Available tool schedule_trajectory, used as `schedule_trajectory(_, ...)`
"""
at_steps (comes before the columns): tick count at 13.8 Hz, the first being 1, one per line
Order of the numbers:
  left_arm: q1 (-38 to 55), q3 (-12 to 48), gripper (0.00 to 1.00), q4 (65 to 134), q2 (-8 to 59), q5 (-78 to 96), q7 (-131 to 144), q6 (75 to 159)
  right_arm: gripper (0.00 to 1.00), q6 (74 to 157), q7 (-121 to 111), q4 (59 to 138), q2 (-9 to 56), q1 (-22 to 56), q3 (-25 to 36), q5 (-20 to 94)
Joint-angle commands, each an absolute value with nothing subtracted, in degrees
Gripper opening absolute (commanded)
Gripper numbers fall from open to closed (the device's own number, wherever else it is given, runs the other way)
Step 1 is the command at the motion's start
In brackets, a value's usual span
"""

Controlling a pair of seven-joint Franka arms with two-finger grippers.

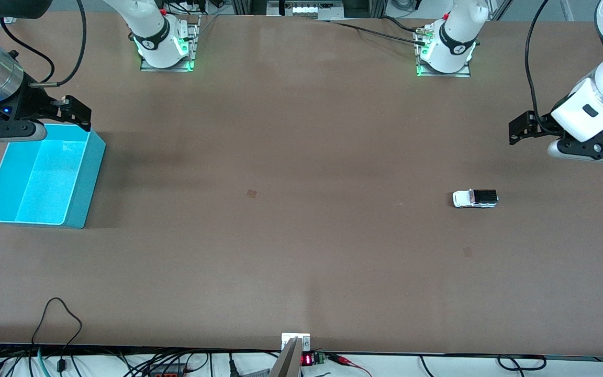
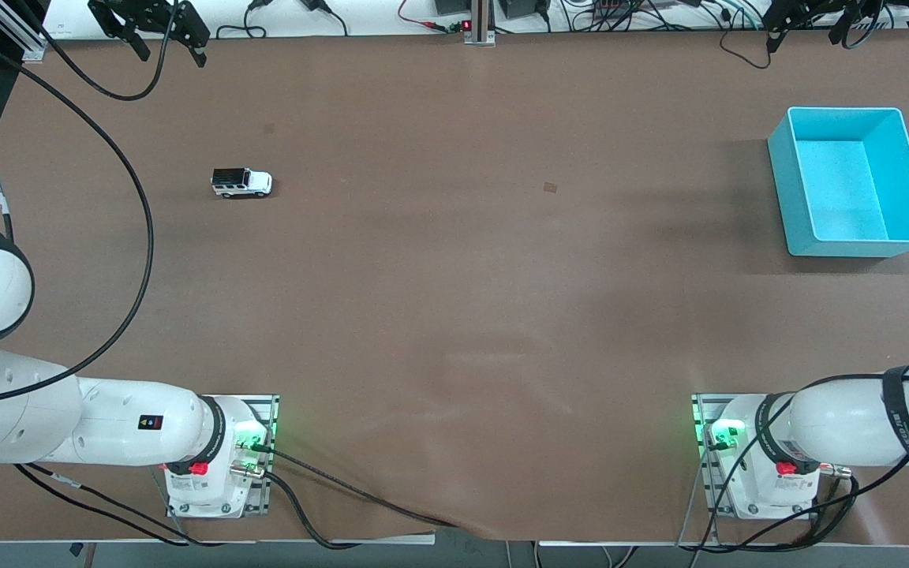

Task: Wind and store white jeep toy

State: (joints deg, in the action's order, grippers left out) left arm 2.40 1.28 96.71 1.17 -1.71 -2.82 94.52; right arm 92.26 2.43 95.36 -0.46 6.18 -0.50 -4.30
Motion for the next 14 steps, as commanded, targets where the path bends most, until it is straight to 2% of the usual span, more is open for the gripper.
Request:
schedule_trajectory(1, 2.5, 1.1, 1.0, 94.7, 2.1, -1.1, -3.9, 93.7, 1.0, 91.6, 3.4, 95.5, -1.2, 6.8, -0.4, -5.3)
schedule_trajectory(14, 2.1, 1.1, 1.0, 94.7, 4.4, -1.2, -4.1, 91.6, 1.0, 92.3, 3.5, 95.3, -0.9, 7.9, -0.4, -7.6)
